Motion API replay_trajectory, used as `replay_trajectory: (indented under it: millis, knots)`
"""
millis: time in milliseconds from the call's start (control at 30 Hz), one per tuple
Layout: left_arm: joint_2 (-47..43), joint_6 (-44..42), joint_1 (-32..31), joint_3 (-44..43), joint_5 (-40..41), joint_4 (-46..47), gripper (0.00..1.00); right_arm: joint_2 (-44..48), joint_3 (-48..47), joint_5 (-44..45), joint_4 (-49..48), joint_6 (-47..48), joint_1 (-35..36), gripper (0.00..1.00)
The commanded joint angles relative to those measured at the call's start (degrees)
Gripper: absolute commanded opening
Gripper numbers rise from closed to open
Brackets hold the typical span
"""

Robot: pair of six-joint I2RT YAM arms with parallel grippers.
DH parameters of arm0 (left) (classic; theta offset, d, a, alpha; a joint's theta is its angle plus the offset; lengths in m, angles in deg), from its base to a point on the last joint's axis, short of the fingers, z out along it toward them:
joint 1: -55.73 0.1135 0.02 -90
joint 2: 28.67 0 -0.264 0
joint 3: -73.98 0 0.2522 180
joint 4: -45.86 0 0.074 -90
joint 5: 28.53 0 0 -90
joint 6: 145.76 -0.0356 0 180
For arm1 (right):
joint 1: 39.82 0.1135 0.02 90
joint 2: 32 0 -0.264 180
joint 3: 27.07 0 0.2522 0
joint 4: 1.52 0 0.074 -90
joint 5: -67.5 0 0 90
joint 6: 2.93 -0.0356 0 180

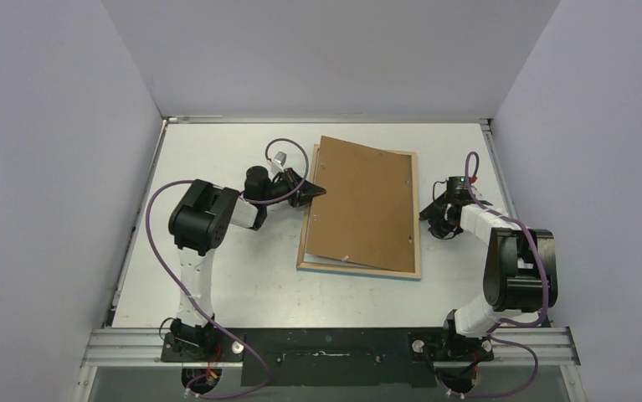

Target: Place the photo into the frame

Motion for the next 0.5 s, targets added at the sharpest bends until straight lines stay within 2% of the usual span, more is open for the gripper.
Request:
replay_trajectory:
  millis: [0,167,400,467]
  knots:
    - [-2.8,-2.9,-1.2,-2.0,-0.2,-4.4,0.15,-2.3,2.0,-0.3,0.8,0.3,0.5,0.41]
    - [-5.8,-11.5,-1.4,-4.7,1.0,-19.1,0.25,-3.2,1.6,1.2,1.7,0.2,0.9,0.42]
    - [-6.5,-14.2,-1.6,-8.3,0.6,-25.8,0.36,-3.6,1.7,1.6,1.5,0.2,1.2,0.43]
    - [-7.2,-15.1,-2.0,-8.8,1.3,-28.8,0.44,-3.7,1.9,1.6,1.4,0.2,1.2,0.43]
